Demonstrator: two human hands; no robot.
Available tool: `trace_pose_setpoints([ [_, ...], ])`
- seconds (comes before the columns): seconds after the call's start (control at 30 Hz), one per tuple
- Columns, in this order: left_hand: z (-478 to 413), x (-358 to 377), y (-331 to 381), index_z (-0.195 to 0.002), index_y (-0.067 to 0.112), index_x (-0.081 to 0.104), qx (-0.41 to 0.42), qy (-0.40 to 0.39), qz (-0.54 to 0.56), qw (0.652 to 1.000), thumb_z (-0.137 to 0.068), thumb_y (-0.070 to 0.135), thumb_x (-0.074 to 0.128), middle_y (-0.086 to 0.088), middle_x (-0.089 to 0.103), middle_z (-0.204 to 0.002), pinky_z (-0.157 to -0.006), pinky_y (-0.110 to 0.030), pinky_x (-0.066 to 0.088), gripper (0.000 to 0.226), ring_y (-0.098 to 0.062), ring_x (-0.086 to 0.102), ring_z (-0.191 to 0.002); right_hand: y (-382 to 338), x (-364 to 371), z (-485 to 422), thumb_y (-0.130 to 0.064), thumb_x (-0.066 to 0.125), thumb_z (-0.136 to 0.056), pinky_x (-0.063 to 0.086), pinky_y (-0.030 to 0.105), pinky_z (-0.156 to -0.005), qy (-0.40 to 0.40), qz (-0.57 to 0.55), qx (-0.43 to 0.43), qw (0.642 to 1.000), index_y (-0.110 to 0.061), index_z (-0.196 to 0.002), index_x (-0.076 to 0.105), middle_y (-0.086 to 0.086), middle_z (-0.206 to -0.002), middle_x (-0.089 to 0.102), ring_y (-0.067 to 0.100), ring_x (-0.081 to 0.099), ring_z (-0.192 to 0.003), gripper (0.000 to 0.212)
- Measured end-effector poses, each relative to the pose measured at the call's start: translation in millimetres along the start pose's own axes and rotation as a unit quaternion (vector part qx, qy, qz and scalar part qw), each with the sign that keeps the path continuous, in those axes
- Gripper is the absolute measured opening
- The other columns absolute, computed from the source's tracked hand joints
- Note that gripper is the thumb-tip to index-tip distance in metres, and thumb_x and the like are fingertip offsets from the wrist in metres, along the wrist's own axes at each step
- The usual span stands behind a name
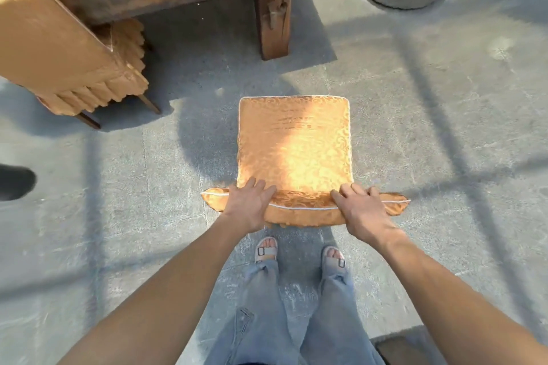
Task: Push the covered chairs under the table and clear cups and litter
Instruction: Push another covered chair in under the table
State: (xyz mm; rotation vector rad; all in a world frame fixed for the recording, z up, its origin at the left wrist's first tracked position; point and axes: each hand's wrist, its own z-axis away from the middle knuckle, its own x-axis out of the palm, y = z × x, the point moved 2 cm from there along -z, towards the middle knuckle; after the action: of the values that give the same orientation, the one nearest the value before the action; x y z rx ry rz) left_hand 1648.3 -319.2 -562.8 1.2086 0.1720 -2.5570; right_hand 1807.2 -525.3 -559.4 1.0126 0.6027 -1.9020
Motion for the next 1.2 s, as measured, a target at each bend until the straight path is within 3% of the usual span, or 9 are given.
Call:
trace_pose_setpoints([
  [0.27, -12, -11, -11, -0.149, 0.044, 0.037, 0.046, 0.009, 0.013, 0.999, -0.080, 0.025, 0.070, 0.014, 0.060, -0.134, -0.102, -0.043, 0.045, 0.079, -0.016, 0.057, -0.122, 16, -1, -19, -0.008, 0.066, -0.080, 0.041, 0.043, -0.080, 0.015, 0.075, -0.102, 0.992, -0.021, -0.135, 0.043, 0.001, -0.121, 0.055, 0.024, 0.051, -0.114, 0.060],
  [0.4, -18, -31, -22, -0.146, 0.044, 0.042, 0.020, 0.016, 0.046, 0.999, -0.082, 0.028, 0.064, 0.013, 0.061, -0.127, -0.099, -0.044, 0.046, 0.069, -0.017, 0.056, -0.122, 27, -29, -44, -0.008, 0.060, -0.087, 0.045, 0.047, -0.090, 0.015, 0.057, -0.142, 0.988, -0.024, -0.141, 0.036, 0.002, -0.123, 0.049, 0.025, 0.045, -0.121, 0.061],
  [0.6, -29, -25, -45, -0.148, 0.047, 0.037, -0.022, 0.037, 0.103, 0.994, -0.081, 0.026, 0.061, 0.011, 0.062, -0.115, -0.097, -0.043, 0.045, 0.074, -0.017, 0.058, -0.115, 22, -67, -101, 0.009, 0.065, -0.078, 0.041, 0.057, -0.102, 0.029, 0.091, -0.194, 0.976, -0.017, -0.132, 0.041, 0.009, -0.119, 0.053, 0.029, 0.052, -0.119, 0.064],
  [0.8, -42, -29, -109, -0.137, 0.045, 0.045, -0.073, 0.091, 0.132, 0.984, -0.079, 0.030, 0.058, 0.015, 0.060, -0.124, -0.095, -0.043, 0.048, 0.062, -0.014, 0.056, -0.120, -11, -103, -173, -0.003, 0.067, -0.080, 0.040, 0.052, -0.101, 0.052, 0.113, -0.233, 0.965, -0.022, -0.139, 0.037, 0.006, -0.125, 0.049, 0.026, 0.047, -0.124, 0.069],
  [0.97, -63, -41, -171, -0.124, 0.025, 0.057, -0.119, 0.163, 0.093, 0.975, -0.072, 0.027, 0.065, 0.004, 0.066, -0.116, -0.087, -0.045, 0.046, 0.053, -0.025, 0.060, -0.111, -43, -141, -232, -0.014, 0.074, -0.077, 0.042, 0.046, -0.091, 0.064, 0.100, -0.227, 0.967, -0.024, -0.142, 0.037, 0.006, -0.128, 0.050, 0.026, 0.048, -0.125, 0.075],
  [1.07, -81, -53, -209, -0.120, 0.025, 0.056, -0.140, 0.184, 0.072, 0.970, -0.074, 0.030, 0.063, 0.006, 0.065, -0.109, -0.082, -0.041, 0.042, 0.047, -0.024, 0.060, -0.105, -60, -162, -267, -0.017, 0.077, -0.076, 0.046, 0.046, -0.088, 0.081, 0.114, -0.231, 0.963, -0.024, -0.137, 0.040, 0.005, -0.124, 0.053, 0.028, 0.051, -0.121, 0.072],
  [1.2, -107, -70, -255, -0.112, 0.028, 0.058, -0.151, 0.221, 0.054, 0.962, -0.074, 0.043, 0.074, 0.007, 0.065, -0.104, -0.077, -0.039, 0.042, 0.044, -0.023, 0.060, -0.100, -75, -191, -316, -0.017, 0.075, -0.079, 0.048, 0.049, -0.091, 0.096, 0.122, -0.229, 0.961, -0.025, -0.133, 0.042, 0.004, -0.121, 0.055, 0.027, 0.053, -0.117, 0.064],
])
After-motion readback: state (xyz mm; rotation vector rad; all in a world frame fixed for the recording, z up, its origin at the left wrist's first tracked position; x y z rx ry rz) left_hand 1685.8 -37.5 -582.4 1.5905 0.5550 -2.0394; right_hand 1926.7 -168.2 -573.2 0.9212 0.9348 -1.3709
